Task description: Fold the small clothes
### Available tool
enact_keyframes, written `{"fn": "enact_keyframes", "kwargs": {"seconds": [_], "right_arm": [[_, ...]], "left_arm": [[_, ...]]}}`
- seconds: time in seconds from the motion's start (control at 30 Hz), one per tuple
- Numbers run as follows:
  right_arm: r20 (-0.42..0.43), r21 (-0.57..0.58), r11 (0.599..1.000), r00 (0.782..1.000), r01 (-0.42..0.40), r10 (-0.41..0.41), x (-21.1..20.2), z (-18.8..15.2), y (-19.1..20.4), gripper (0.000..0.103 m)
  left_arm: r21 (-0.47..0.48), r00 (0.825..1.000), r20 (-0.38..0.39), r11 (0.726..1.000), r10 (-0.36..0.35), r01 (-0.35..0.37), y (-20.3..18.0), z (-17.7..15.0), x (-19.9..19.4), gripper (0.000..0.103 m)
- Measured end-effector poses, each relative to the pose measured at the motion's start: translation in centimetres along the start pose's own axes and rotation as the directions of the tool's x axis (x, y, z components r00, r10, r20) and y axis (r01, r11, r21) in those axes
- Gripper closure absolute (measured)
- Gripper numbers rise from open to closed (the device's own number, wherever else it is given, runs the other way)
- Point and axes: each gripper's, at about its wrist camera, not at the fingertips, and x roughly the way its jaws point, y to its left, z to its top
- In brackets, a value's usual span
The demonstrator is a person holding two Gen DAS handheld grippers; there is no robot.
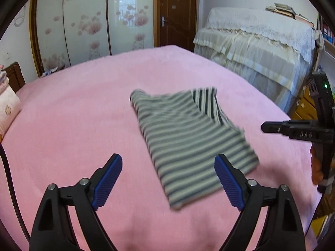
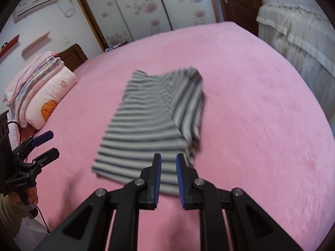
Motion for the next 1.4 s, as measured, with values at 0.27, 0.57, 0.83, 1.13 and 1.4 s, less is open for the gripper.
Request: {"fn": "enact_keyframes", "kwargs": {"seconds": [0.27, 0.57, 0.83, 1.13, 1.4], "right_arm": [[-0.012, -0.024, 0.996, 0.996, -0.086, 0.086, 7.7, 7.1, 1.3, 0.089], [-0.030, 0.062, 0.998, 0.999, -0.017, 0.019, 15.8, 11.0, -4.9, 0.089], [-0.072, 0.132, 0.990, 0.996, 0.052, -0.042, 18.1, 9.5, -9.9, 0.089], [-0.024, 0.138, 0.988, 0.998, 0.063, -0.061, 15.0, 10.5, -9.3, 0.088], [0.054, 0.071, 0.997, 0.998, 0.028, -0.031, 5.8, 11.9, -5.5, 0.084]], "left_arm": [[-0.084, 1.000, -0.012, 0.996, 0.015, -0.016, 1.1, 6.3, 9.6, 0.010], [-0.141, 0.988, -0.128, 0.985, 0.084, -0.102, 4.4, 7.7, 22.9, 0.019], [-0.134, 0.976, -0.187, 0.982, 0.110, -0.136, 6.1, 5.7, 26.5, 0.018], [-0.111, 0.976, -0.183, 0.984, 0.121, -0.143, 6.9, 8.5, 23.8, 0.018], [-0.146, 0.991, -0.090, 0.983, 0.101, -0.113, 7.3, 11.2, 14.1, 0.011]]}}
